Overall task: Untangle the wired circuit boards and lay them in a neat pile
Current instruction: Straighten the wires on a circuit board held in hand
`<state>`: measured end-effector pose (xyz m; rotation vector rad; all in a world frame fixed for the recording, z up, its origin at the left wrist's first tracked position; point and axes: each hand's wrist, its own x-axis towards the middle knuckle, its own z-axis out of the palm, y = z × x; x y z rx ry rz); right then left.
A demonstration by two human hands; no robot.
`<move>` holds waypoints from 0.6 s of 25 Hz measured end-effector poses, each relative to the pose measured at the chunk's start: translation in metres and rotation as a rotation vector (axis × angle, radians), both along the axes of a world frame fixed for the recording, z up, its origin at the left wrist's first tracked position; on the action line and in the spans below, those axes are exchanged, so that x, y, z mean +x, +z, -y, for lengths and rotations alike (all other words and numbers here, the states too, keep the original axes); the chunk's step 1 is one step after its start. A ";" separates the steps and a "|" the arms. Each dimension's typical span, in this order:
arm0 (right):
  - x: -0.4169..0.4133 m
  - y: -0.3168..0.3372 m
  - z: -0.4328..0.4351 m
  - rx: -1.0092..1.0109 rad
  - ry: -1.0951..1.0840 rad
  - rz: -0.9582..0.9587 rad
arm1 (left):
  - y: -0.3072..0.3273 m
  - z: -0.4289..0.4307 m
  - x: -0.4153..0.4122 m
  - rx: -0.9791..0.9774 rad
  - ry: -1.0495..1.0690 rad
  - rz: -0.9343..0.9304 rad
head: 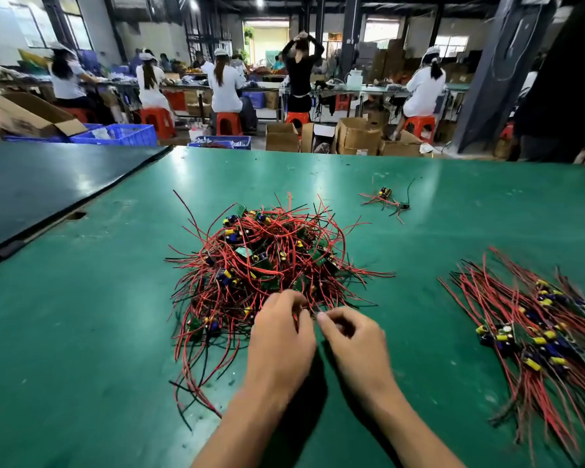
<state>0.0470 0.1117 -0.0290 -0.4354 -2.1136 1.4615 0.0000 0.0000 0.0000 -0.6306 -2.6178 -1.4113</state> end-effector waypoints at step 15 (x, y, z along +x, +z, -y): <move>-0.016 -0.016 -0.024 -0.248 -0.108 -0.085 | -0.007 -0.026 -0.037 -0.229 0.160 -0.209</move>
